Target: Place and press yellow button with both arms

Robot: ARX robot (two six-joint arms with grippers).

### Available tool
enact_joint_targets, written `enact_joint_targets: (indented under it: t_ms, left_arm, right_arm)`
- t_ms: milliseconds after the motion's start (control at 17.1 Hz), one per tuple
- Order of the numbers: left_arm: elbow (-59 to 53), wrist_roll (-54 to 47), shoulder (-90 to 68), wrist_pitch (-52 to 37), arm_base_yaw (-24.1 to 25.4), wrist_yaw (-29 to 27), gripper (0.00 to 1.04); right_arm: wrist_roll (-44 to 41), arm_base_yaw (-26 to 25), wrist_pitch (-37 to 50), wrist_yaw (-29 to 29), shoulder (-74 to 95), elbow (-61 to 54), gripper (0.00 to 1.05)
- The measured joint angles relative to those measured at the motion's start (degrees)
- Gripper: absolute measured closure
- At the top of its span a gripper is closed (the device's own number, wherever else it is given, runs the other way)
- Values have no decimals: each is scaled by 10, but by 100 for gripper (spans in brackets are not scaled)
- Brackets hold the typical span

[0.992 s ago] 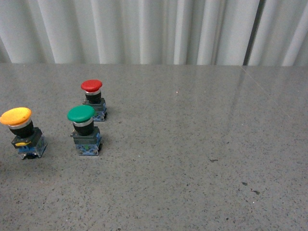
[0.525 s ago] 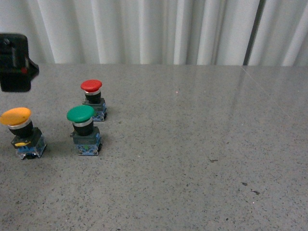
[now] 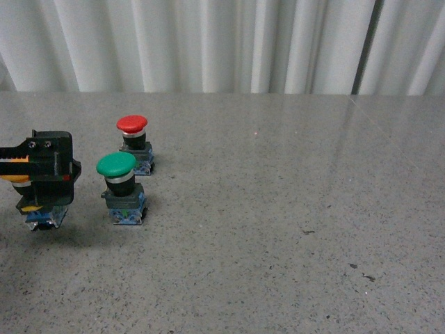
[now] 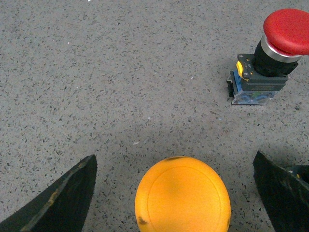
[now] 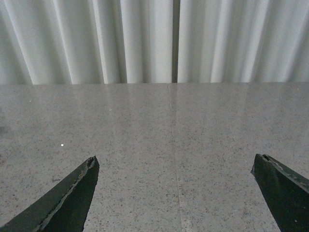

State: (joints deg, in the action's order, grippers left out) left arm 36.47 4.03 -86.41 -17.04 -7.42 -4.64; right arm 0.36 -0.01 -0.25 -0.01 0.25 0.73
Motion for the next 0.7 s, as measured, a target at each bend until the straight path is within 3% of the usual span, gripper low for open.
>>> enact_joint_targets:
  t_ms: [350, 525, 700]
  left_arm:
    - [-4, -12, 24, 19, 0, -8, 64]
    - [-3, -30, 102, 52, -9, -23, 70]
    - [62, -41, 163, 85, -64, -46, 70]
  right_arm:
    - [0, 0, 0, 0, 0, 0, 7]
    - [0, 0, 0, 0, 0, 0, 7]
    - [0, 0, 0, 0, 0, 0, 7]
